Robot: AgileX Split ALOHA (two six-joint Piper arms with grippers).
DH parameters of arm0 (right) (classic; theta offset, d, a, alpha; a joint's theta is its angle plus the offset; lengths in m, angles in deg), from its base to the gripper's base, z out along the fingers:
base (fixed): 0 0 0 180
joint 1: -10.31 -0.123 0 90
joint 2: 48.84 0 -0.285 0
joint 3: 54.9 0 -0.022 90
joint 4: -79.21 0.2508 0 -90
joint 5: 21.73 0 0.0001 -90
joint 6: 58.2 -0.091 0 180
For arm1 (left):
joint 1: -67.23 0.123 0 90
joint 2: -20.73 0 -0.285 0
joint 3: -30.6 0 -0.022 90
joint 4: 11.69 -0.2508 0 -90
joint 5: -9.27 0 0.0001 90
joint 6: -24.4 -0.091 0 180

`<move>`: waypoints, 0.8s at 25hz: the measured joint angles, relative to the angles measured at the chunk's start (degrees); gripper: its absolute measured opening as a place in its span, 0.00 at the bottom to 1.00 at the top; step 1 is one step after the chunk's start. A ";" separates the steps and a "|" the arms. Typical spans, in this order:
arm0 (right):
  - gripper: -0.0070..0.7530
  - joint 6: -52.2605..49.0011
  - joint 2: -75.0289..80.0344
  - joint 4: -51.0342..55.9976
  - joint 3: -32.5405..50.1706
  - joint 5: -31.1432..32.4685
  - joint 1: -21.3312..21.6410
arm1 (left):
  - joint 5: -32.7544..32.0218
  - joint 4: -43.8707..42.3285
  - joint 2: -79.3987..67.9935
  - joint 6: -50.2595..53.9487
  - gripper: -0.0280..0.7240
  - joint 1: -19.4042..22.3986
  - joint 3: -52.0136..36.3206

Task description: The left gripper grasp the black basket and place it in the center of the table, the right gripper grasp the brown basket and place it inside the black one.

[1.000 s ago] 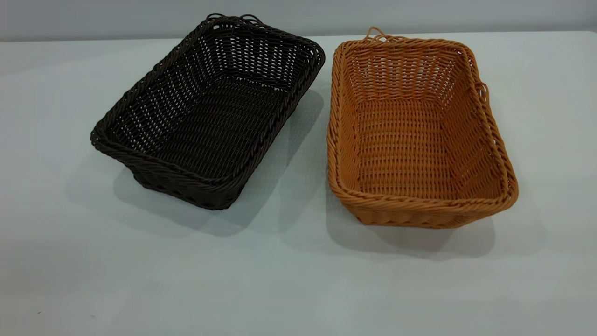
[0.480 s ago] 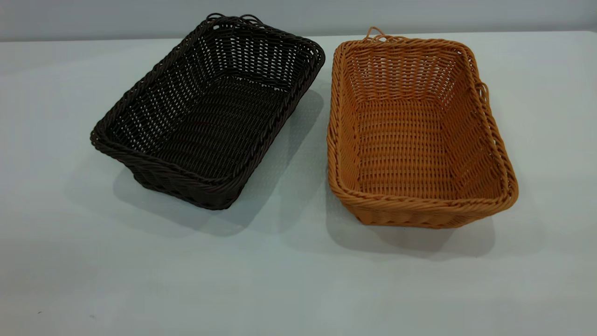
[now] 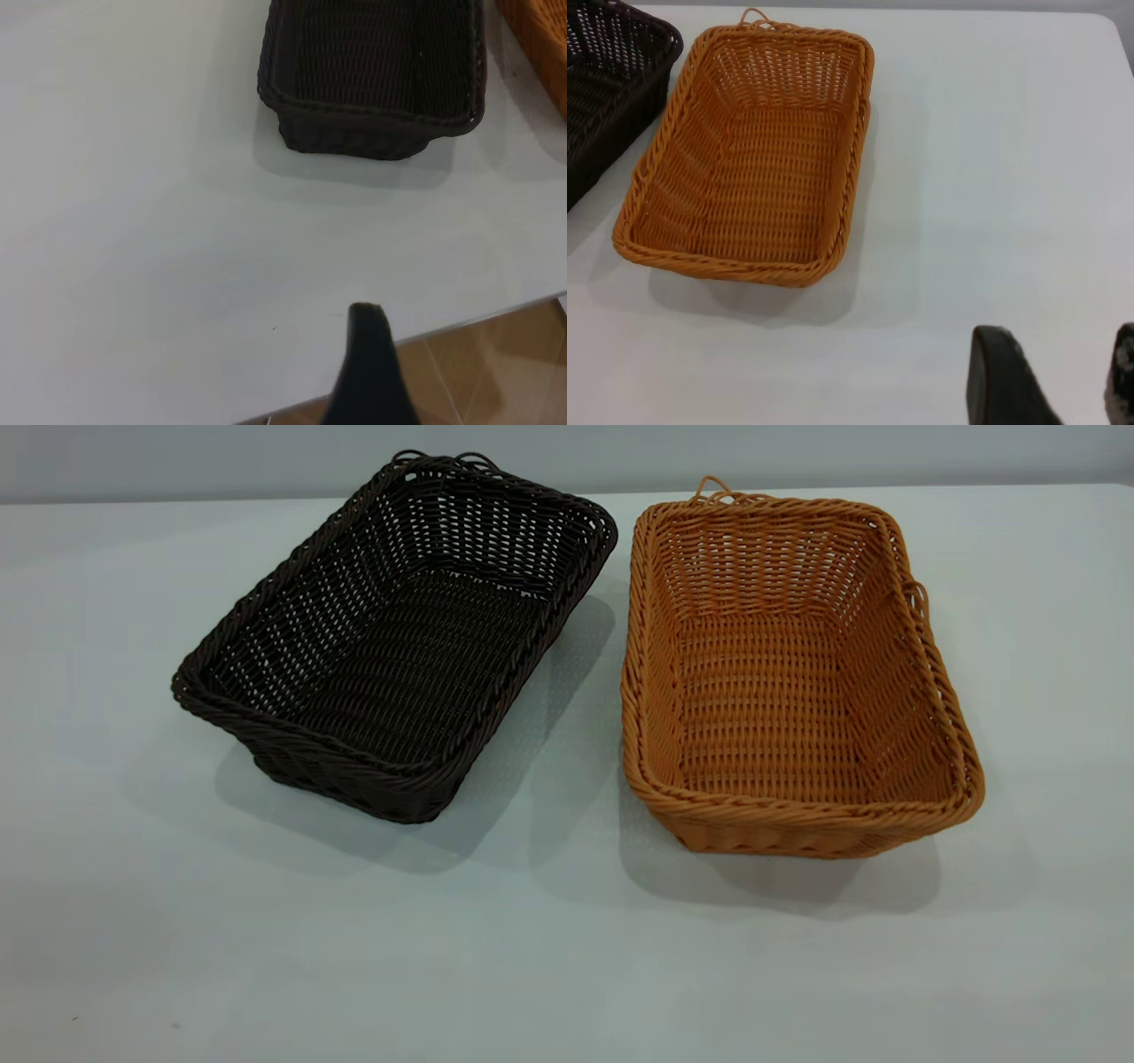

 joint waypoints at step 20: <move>0.83 -7.03 4.78 1.84 -2.14 -4.86 0.00 | 31.12 0.04 -47.76 2.40 0.69 0.00 13.47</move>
